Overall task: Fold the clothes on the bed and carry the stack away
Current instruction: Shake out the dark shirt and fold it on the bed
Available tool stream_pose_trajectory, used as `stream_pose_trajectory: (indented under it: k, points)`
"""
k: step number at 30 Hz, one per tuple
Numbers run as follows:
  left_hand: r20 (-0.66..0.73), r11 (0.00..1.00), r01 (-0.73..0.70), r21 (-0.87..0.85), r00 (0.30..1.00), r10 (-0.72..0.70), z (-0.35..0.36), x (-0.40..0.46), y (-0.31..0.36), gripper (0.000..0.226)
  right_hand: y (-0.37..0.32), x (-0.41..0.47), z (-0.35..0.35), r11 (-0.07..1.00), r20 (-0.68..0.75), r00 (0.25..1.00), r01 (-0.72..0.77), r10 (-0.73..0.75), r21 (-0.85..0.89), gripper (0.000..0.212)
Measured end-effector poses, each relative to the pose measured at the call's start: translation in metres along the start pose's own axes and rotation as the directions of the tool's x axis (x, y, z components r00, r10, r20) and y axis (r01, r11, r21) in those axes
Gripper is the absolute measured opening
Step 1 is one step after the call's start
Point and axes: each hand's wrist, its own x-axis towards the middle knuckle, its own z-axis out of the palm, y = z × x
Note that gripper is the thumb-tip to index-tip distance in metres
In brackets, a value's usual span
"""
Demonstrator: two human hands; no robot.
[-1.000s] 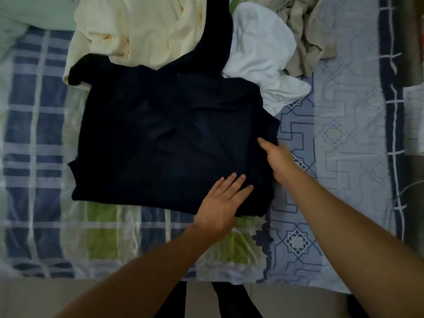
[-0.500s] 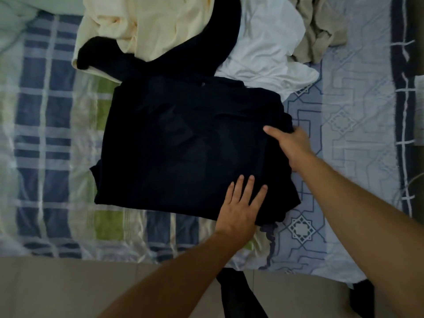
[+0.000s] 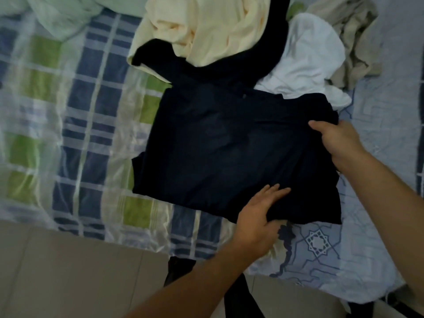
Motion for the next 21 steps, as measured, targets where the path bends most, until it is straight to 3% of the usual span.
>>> stream_pose_trajectory:
  k: [4, 6, 8, 10, 13, 16, 18, 21]
  points:
    - [-0.215, 0.916, 0.017, -0.402, 0.970, -0.112, -0.054, -0.023, 0.017, 0.050, -0.062, -0.033, 0.055, 0.998, 0.050, 0.997, 0.055, -0.055, 0.010, 0.018]
    - [-0.294, 0.831, 0.022, -0.555, 0.930, -0.221, -0.083, -0.033, 0.015, 0.030, -0.084, -0.045, 0.101, 0.995, 0.101, 0.990, 0.103, -0.101, -0.015, 0.019]
    - [-0.322, 0.676, 0.055, -0.735, 0.849, -0.418, -0.111, -0.039, 0.005, 0.028, -0.097, -0.051, 0.153, 0.985, 0.126, 0.981, 0.156, -0.147, -0.067, 0.020]
    - [-0.261, 0.463, 0.043, -0.885, 0.779, -0.571, -0.138, -0.040, -0.013, 0.033, -0.101, -0.051, 0.207, 0.971, 0.135, 0.972, 0.208, -0.192, -0.114, 0.017]
    - [-0.166, 0.270, 0.019, -0.963, 0.745, -0.646, -0.176, -0.036, -0.046, 0.034, -0.092, -0.051, 0.283, 0.943, 0.170, 0.966, 0.232, -0.195, -0.237, 0.047]
    - [-0.055, 0.203, 0.146, -0.968, 0.668, -0.742, -0.198, -0.037, -0.081, 0.042, -0.067, -0.057, 0.327, 0.952, 0.253, 0.963, 0.159, -0.091, -0.262, 0.067]
    - [-0.046, 0.226, 0.195, -0.954, 0.653, -0.756, -0.205, -0.039, -0.097, 0.039, -0.049, -0.061, 0.331, 0.970, 0.271, 0.962, 0.099, -0.037, -0.220, 0.068]
    - [-0.142, 0.313, 0.192, -0.930, 0.598, -0.789, -0.215, -0.039, -0.103, 0.038, -0.027, -0.065, 0.315, 0.907, 0.289, 0.937, 0.286, -0.196, -0.311, 0.051]
